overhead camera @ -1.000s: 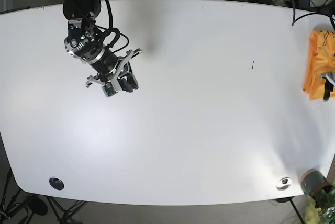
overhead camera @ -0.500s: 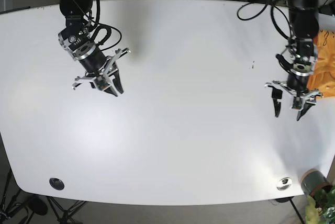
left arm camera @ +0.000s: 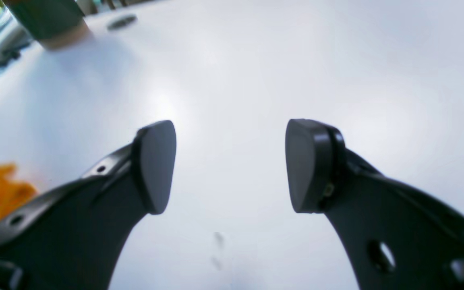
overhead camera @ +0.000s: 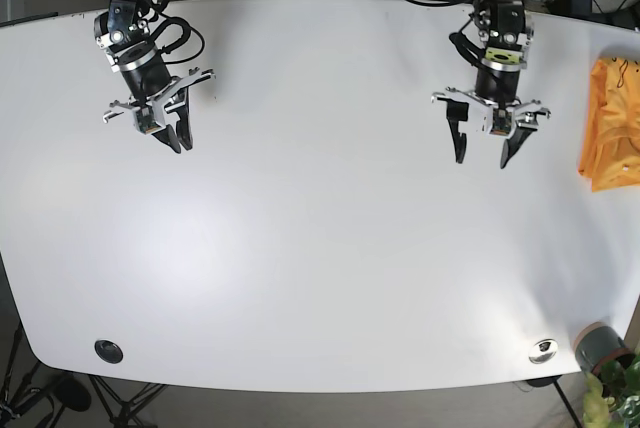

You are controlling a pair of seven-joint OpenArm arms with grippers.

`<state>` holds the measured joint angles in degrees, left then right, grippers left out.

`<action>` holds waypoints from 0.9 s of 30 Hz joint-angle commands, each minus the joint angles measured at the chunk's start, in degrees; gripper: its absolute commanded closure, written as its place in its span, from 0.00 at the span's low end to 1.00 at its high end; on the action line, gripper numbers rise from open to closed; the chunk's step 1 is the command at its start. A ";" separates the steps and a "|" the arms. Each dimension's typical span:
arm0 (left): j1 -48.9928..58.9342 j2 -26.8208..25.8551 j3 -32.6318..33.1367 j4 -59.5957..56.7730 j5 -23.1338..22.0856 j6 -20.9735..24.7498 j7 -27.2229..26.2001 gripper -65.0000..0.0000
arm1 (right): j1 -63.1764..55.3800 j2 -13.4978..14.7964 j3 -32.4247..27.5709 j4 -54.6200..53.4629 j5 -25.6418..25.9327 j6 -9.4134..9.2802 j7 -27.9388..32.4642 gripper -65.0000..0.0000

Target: Fold the T-shirt properly

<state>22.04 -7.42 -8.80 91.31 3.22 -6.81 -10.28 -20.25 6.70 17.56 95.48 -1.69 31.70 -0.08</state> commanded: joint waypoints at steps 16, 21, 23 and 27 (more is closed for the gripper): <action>26.62 1.40 6.91 13.35 -0.54 0.52 -1.89 0.40 | -17.77 1.08 -0.02 4.61 6.66 0.34 6.89 0.88; 33.21 1.40 6.64 14.85 -0.63 0.52 -1.89 0.40 | -24.54 1.52 -0.02 5.92 11.58 0.34 6.80 0.88; 34.70 1.40 6.56 14.76 -0.63 0.52 -1.89 0.40 | -26.65 1.52 0.06 5.92 12.02 0.34 6.89 0.88; 38.75 1.31 6.73 13.88 -0.63 0.52 -1.89 0.40 | -31.05 1.52 0.06 5.66 12.38 0.34 6.89 0.88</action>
<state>58.72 -5.98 -2.20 104.95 2.98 -6.42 -10.81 -49.71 7.81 17.30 100.36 9.50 31.53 5.39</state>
